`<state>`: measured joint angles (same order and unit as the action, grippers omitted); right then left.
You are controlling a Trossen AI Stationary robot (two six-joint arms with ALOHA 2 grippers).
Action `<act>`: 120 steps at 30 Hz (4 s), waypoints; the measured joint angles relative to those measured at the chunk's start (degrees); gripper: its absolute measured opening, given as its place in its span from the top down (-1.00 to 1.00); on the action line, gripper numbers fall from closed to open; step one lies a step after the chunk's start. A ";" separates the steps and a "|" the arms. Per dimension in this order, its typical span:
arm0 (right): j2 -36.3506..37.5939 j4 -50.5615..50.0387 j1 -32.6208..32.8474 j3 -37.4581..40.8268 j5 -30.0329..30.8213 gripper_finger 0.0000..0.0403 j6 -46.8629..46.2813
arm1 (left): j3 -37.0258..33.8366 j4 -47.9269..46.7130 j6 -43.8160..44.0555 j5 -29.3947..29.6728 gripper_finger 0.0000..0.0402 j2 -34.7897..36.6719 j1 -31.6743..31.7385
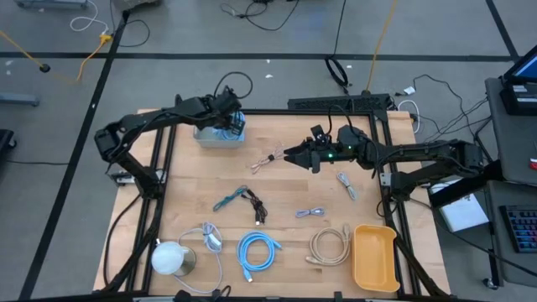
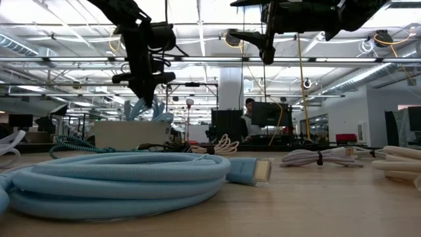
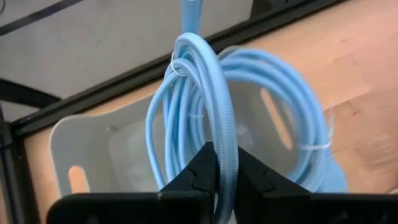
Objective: Pick & Place USB Port
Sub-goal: Put the top blue HDMI cable into the gray bin, then put the brown charger cable into the yellow bin
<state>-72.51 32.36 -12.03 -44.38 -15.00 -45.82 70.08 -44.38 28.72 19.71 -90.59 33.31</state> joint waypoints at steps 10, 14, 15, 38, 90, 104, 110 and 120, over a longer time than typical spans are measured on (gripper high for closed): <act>-0.02 0.85 0.00 0.00 -0.02 -0.26 0.00 | -0.05 -0.01 -0.59 0.01 0.87 -0.02 0.05; -0.02 0.85 0.00 0.00 -0.04 -0.26 0.00 | -0.16 0.07 -0.21 -0.35 0.87 -1.12 0.05; -0.02 0.85 0.00 0.00 -0.06 -0.26 0.00 | -0.22 0.09 -0.55 -0.80 0.90 -1.44 0.05; -0.02 0.85 0.02 0.00 -0.22 -0.26 0.00 | -0.24 4.16 -2.68 -6.72 -0.18 -1.99 -0.60; -23.32 -29.49 -2.35 -10.41 16.52 -0.26 66.59 | 22.34 -10.63 -3.05 -11.55 -0.17 12.33 -9.95; -31.65 -40.03 -10.97 -23.67 13.17 -0.26 67.97 | 22.34 -12.36 -1.99 -11.75 -0.17 12.33 -10.56; -32.65 -48.65 -10.91 -29.05 10.62 -0.26 60.20 | 22.34 -12.59 -1.53 -11.65 -0.17 12.33 -12.52; -35.89 -50.09 -10.62 -28.85 7.21 -0.26 53.95 | 22.32 -12.52 -1.49 -8.66 -0.17 12.33 -15.13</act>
<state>-108.40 -17.73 -22.65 -73.23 -7.79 8.13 92.40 -56.90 27.23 11.05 -78.26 18.18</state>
